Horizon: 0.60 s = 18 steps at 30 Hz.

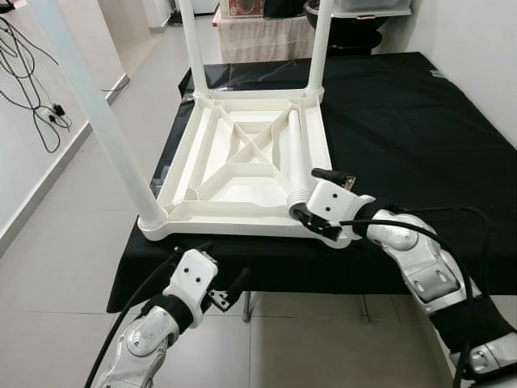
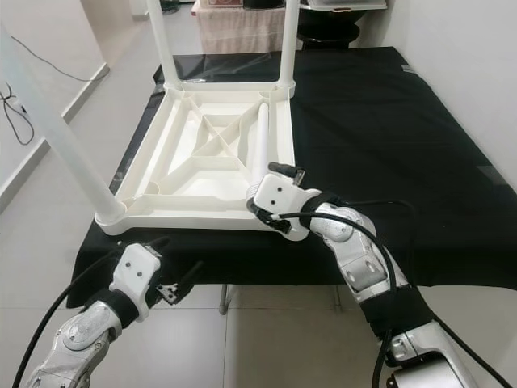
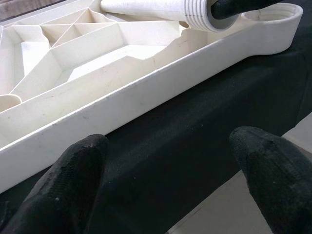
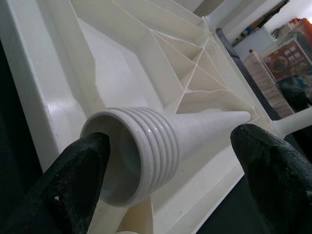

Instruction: Building children table

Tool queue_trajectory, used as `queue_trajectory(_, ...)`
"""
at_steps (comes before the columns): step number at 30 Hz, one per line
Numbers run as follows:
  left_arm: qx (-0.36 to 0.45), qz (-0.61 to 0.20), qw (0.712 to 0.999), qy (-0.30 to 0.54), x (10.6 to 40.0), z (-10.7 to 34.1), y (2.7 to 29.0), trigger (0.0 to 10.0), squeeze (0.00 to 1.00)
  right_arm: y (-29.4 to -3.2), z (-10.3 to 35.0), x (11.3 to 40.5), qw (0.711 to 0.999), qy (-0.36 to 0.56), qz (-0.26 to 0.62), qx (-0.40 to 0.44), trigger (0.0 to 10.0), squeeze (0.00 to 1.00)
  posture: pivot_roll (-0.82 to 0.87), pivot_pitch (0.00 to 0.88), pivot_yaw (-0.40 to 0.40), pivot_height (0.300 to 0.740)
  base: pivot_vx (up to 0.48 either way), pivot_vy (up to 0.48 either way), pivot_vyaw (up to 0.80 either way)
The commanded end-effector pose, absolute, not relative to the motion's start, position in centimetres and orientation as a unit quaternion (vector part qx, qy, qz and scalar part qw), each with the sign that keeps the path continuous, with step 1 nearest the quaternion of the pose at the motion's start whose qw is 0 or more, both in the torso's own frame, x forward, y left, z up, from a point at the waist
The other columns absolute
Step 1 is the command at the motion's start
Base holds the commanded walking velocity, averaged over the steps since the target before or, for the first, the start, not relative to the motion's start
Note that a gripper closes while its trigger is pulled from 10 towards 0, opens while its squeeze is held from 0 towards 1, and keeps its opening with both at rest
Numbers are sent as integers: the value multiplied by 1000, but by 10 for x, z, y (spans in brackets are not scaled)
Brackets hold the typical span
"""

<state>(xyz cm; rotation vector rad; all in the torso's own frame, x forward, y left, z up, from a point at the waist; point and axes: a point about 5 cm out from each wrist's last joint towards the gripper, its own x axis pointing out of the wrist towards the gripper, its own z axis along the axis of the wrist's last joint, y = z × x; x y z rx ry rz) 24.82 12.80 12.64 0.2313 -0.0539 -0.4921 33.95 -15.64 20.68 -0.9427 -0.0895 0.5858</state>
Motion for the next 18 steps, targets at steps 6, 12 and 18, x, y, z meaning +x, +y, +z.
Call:
queue_trajectory(6, 123, -247, 961, -23, 245, 126, 128, 10000, 0, -149, 208, 342, 850, -45, 253, -459, 10000, 0, -33, 173, 17, 740, 0, 0, 0)
queue_trajectory(12, 123, -248, 961, -23, 245, 125, 126, 10000, 0, -128, 196, 337, 878, -40, 211, -428, 10000, 0, -34, 168, 13, 740, 0, 0, 0)
queue_trajectory(18, 125, -249, 960, -23, 244, 125, 126, 10000, 0, -118, 194, 335, 885, -40, 199, -420, 0, 0, -33, 161, 7, 740, 0, 0, 0)
